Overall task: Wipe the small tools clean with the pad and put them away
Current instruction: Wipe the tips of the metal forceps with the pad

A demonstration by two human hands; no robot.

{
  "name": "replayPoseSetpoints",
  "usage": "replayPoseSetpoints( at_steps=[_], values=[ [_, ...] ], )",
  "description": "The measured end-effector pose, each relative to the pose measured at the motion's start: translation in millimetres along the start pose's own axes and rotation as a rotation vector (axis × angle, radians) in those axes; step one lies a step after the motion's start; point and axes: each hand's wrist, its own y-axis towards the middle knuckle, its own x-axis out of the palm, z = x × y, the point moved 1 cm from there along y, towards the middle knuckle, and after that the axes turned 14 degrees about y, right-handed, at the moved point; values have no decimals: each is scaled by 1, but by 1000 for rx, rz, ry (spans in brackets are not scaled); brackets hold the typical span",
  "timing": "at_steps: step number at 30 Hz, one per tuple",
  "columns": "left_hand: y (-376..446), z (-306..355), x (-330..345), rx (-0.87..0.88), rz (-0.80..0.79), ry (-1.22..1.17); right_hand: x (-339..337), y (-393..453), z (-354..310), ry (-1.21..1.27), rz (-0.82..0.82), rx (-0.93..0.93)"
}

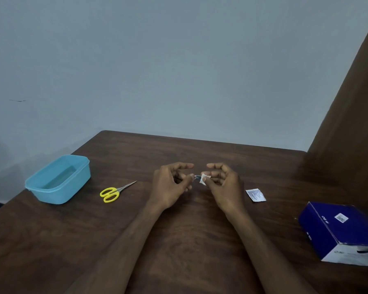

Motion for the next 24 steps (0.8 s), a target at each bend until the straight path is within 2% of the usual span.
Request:
replayPoseSetpoints(
  at_steps=[8,15,24],
  values=[
    [-2,4,2,65,-23,36,2,1,1,-58,15,1],
    [-1,2,2,43,-10,30,3,-3,-6,-67,-38,4],
    [4,-7,2,-8,69,53,-2,-4,-6,60,-75,101]
  ],
)
